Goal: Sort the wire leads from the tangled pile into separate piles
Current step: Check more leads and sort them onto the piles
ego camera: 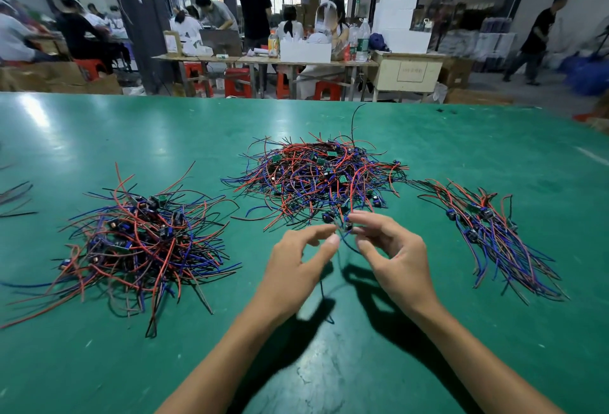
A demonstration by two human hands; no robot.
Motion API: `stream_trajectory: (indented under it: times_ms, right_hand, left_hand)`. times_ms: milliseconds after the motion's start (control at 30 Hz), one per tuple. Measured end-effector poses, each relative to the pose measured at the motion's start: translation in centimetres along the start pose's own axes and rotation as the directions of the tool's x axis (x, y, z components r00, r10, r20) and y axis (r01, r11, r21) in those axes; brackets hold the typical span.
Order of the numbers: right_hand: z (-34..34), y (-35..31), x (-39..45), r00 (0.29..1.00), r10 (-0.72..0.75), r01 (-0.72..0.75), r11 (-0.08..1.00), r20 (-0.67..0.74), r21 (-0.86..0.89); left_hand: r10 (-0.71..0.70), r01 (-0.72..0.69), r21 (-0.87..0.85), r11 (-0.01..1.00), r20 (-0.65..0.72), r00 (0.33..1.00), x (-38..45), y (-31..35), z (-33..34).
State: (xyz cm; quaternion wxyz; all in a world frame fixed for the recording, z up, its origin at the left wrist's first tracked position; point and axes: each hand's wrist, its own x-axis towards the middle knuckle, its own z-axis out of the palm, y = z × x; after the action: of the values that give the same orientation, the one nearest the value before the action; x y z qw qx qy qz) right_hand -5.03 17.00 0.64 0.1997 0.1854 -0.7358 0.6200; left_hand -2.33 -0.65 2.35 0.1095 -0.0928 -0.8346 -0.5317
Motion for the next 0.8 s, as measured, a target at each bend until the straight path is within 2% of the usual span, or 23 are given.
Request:
stream_trajectory:
  times_ms: [100,200,333,400,467,533,700,800]
  right_hand:
    - [0.8,-0.1,-0.6,0.995,0.074,-0.082,0.991,0.071,0.11]
    - [0.6,-0.5,-0.4,0.988,0.137,-0.151,0.958,0.072,0.244]
    - [0.5,-0.7,-0.2,0.956,0.292,-0.279,0.882,0.023,0.379]
    - [0.4,-0.8,0.0,0.919,0.383,-0.384,0.818,0.093,0.429]
    - [0.2,-1.0,0.1,0.911,0.383,-0.412,0.814,0.153,0.41]
    - [0.2,-1.2,0.2,0.924,0.361,-0.379,0.832,0.124,0.406]
    - [-0.4,-1.5,0.3,0.934,0.332,-0.352,0.811,0.129,0.468]
    - [-0.5,-1.9,0.4,0.936,0.322,-0.347,0.797,0.139,0.494]
  left_hand:
    - [-0.089,0.115,-0.252,0.961,0.11,0.99,-0.1,0.5,0.5]
    - [-0.177,0.214,-0.447,0.869,0.124,0.976,-0.1,0.5,0.4]
    - [-0.172,0.22,-0.459,0.861,0.145,0.974,0.0,0.4,0.1]
    - [-0.15,0.195,-0.438,0.878,0.136,0.979,0.0,0.5,0.0]
    - [-0.121,0.16,-0.387,0.908,0.124,0.985,0.0,0.5,-0.2]
    - [-0.113,0.156,-0.366,0.917,0.135,0.984,0.0,0.5,-0.2]
    - [-0.165,0.224,-0.467,0.855,0.164,0.973,0.0,0.8,-0.5]
    - [-0.152,0.21,-0.456,0.865,0.16,0.975,0.0,0.7,-0.7]
